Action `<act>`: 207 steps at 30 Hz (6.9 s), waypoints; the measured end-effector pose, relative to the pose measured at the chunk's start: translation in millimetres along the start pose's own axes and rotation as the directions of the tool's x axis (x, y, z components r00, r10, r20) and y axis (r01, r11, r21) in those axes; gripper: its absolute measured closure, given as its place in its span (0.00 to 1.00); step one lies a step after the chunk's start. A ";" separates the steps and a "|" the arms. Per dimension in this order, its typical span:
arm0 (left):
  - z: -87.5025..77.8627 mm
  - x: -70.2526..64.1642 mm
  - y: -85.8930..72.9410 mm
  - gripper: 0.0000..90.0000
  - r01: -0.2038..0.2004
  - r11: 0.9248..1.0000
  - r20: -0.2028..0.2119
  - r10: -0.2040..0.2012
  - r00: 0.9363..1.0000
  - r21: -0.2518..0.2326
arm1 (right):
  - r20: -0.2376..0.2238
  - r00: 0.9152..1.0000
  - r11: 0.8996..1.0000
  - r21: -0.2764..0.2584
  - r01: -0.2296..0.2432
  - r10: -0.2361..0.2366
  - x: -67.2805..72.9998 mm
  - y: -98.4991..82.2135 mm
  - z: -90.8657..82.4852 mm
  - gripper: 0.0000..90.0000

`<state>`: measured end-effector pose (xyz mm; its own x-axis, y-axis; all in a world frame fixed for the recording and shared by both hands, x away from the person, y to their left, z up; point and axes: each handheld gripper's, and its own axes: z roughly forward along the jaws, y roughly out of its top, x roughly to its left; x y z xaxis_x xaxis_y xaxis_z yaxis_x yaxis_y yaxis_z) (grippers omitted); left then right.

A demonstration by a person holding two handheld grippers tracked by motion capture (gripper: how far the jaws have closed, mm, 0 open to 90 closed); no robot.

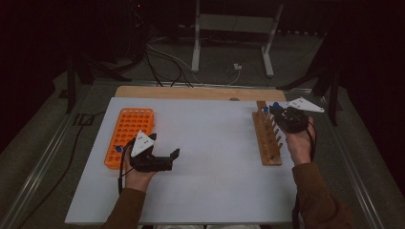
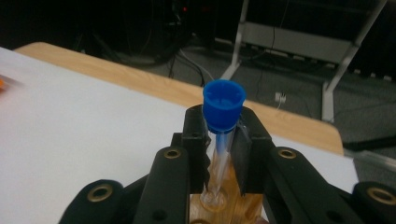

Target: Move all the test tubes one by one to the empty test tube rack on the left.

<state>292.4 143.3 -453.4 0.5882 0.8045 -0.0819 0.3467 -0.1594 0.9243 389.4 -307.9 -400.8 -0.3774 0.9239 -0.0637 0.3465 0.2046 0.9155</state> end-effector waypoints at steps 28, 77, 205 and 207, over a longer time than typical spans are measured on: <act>28.2 -23.2 9.9 0.01 -0.028 1.000 0.032 0.028 0.999 -0.009 | -0.299 0.953 0.999 0.007 0.046 -0.042 87.6 6.5 2.3 0.86; 68.7 -63.2 19.5 0.87 -0.126 0.992 0.165 0.127 0.978 -0.014 | -0.551 0.833 0.994 0.061 0.087 -0.039 173.7 4.3 12.2 0.84; -81.1 96.8 -71.3 0.87 0.078 0.984 -0.281 -0.030 0.959 0.162 | -0.267 0.962 0.997 -0.030 -0.069 0.058 51.4 -29.4 -32.6 0.00; -81.4 96.9 -71.2 0.87 0.083 0.983 -0.280 -0.035 0.959 0.162 | -0.268 0.962 0.997 -0.031 -0.069 0.058 51.6 -29.3 -32.8 0.00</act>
<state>265.3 279.2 -496.8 0.3479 0.9375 -0.0070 0.5085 -0.1824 0.8415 331.6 -276.9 -417.9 -0.5727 0.8138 0.0981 0.3446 0.1304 0.9297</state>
